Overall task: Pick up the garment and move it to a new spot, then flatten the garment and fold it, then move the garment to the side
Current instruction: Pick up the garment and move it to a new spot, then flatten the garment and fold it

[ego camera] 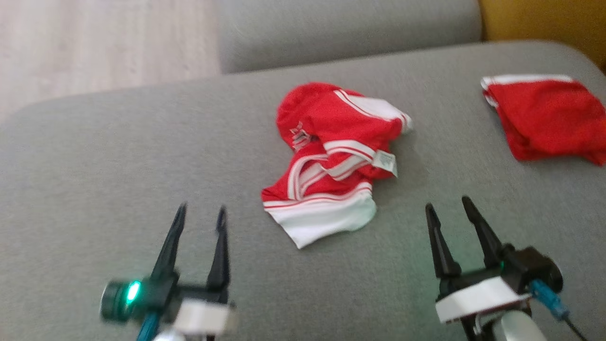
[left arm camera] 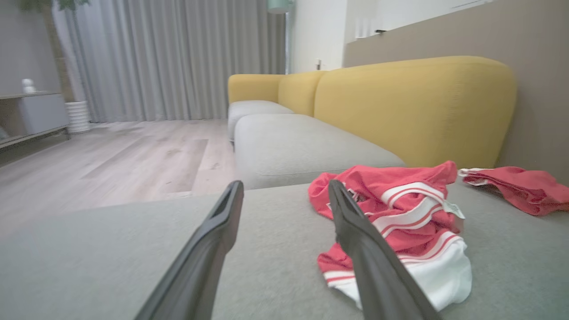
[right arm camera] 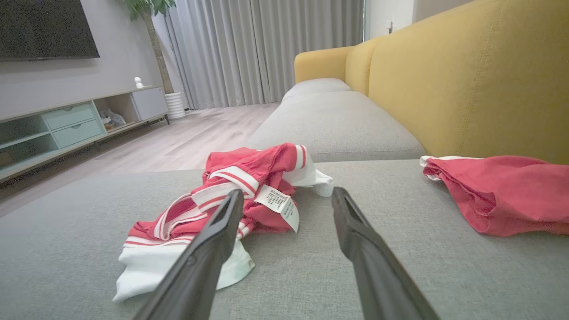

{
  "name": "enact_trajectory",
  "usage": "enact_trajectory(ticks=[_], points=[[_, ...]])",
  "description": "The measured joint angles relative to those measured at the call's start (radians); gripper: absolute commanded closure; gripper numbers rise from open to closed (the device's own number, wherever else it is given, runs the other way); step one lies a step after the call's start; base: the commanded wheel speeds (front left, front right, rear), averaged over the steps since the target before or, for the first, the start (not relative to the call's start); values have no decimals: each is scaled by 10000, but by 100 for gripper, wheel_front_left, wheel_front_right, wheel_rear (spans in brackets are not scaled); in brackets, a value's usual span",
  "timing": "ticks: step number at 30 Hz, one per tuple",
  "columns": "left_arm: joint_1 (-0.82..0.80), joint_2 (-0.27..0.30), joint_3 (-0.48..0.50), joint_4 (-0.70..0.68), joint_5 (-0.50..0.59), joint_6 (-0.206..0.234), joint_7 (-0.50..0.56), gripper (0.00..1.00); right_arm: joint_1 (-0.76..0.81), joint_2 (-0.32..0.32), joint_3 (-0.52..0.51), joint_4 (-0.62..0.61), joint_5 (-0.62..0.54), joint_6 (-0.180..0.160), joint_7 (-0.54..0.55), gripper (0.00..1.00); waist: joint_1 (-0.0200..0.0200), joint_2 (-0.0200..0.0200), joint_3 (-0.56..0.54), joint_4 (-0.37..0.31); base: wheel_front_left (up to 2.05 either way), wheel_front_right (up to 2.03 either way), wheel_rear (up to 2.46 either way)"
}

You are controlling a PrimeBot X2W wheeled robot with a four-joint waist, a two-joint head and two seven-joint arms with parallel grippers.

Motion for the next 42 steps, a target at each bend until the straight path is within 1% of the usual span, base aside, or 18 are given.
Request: enact_trajectory(ticks=[5,10,13,16,22,35,39,42], points=[[1806,-59,702,-1016,420,107,0,0,596,13,-71,13,-4,0,0,0,1,0,-697,480,0,0,0],[3049,-339,1264,-1352,454,-259,0,0,1250,36,-36,-36,40,0,0,0,2,0,-1165,839,0,0,0],[3137,-403,1384,-1375,736,-347,0,0,1360,44,-6,-50,40,0,0,0,3,0,-1216,867,0,0,0],[3133,-495,1547,-1394,880,-343,0,0,1361,44,15,-71,36,0,0,0,4,0,-1230,817,0,0,0],[3132,-577,1680,-1394,880,-341,0,0,1362,44,79,-69,27,0,0,0,4,0,-1246,722,0,0,0],[3133,-654,1720,-1195,951,-345,0,0,1361,46,125,-40,13,0,0,0,4,0,-1227,641,0,0,0],[3115,-660,1639,-1012,949,-349,0,0,1360,46,132,-52,13,0,0,0,4,0,-1114,608,0,0,0],[2984,-662,1532,-702,953,-437,0,0,1358,46,128,-61,15,0,0,0,5,0,-946,565,0,0,0]])
